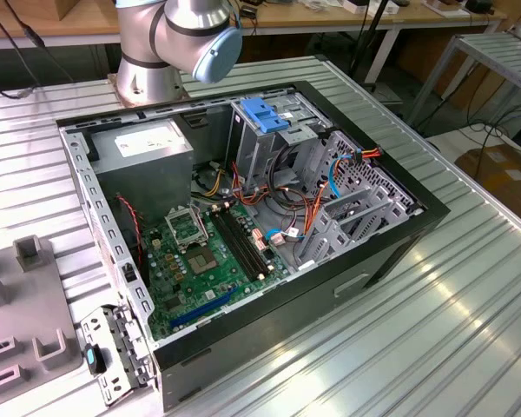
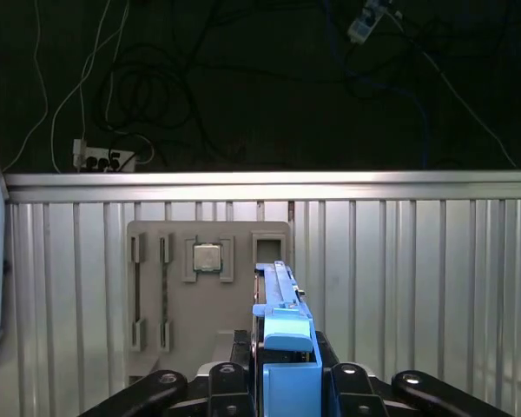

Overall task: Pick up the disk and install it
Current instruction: 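Pick up the disk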

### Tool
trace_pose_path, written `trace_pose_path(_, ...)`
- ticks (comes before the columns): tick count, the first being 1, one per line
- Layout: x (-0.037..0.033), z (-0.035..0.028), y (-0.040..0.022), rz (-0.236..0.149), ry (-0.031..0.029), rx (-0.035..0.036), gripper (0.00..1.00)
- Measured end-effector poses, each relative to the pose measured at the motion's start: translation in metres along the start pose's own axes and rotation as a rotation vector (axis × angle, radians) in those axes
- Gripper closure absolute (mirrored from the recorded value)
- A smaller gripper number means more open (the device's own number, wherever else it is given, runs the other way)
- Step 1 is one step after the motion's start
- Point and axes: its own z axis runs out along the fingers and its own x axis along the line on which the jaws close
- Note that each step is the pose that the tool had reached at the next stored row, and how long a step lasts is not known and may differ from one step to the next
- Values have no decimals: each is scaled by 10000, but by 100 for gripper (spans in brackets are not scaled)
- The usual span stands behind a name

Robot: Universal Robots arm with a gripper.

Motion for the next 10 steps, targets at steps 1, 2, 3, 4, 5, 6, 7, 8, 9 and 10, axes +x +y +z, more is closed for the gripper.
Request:
trace_pose_path(1,0,-16,0,0,0,0,63)
trace_pose_path(2,0,-41,-1,0,0,1,63)
trace_pose_path(3,1,-87,-3,0,0,0,63)
trace_pose_path(4,1,-110,-4,0,0,-1,63)
trace_pose_path(5,1,-132,-5,0,1,-2,63)
trace_pose_path(6,1,-166,-6,0,1,-2,63)
trace_pose_path(7,1,-188,-7,0,0,-1,63)
trace_pose_path(8,1,-210,-7,1,0,0,63)
trace_pose_path(9,1,-229,-8,0,1,-1,63)
trace_pose_path(10,1,-248,-9,0,0,0,63)
